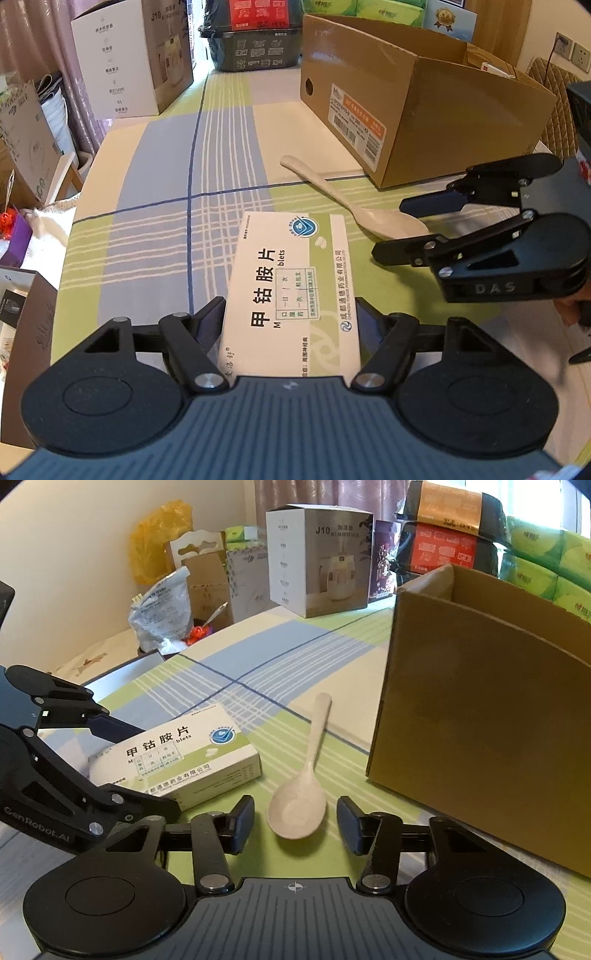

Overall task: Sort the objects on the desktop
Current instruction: 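Grasp the white-green medicine box with the left gripper while the right grasps the white spoon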

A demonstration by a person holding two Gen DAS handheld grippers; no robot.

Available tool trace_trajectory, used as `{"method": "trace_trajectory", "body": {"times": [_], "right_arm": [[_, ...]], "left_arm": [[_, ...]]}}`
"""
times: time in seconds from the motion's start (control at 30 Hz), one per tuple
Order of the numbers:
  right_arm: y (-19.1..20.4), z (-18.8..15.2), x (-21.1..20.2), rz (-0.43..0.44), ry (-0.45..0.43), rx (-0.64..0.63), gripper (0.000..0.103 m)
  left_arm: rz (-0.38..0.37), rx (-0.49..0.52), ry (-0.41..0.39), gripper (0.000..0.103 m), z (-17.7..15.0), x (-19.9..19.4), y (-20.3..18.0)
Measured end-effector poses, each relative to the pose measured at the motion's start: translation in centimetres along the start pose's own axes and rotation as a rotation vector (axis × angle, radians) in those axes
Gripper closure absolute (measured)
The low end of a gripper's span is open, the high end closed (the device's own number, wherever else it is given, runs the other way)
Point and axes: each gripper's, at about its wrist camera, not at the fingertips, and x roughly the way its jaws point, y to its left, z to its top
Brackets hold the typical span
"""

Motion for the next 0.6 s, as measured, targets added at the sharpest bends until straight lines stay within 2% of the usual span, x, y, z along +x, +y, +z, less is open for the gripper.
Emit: {"method": "trace_trajectory", "body": {"times": [0.13,0.2,0.5,0.6], "right_arm": [[0.13,0.12,0.49,-0.033,-0.02,0.015,0.065],[0.1,0.13,0.79,-0.046,-0.018,0.026,0.072],[0.49,0.29,0.75,-0.073,-0.008,0.026,0.072],[0.15,0.17,0.6,-0.054,-0.007,0.062,0.071]], "left_arm": [[0.007,-0.013,-0.005,0.03,-0.11,0.25,0.1],[0.012,-0.023,-0.015,0.03,-0.09,0.28,0.12],[0.022,-0.032,-0.023,0.03,0.37,0.76,-0.23],[0.024,-0.033,-0.021,0.03,0.48,0.85,-0.16]]}}
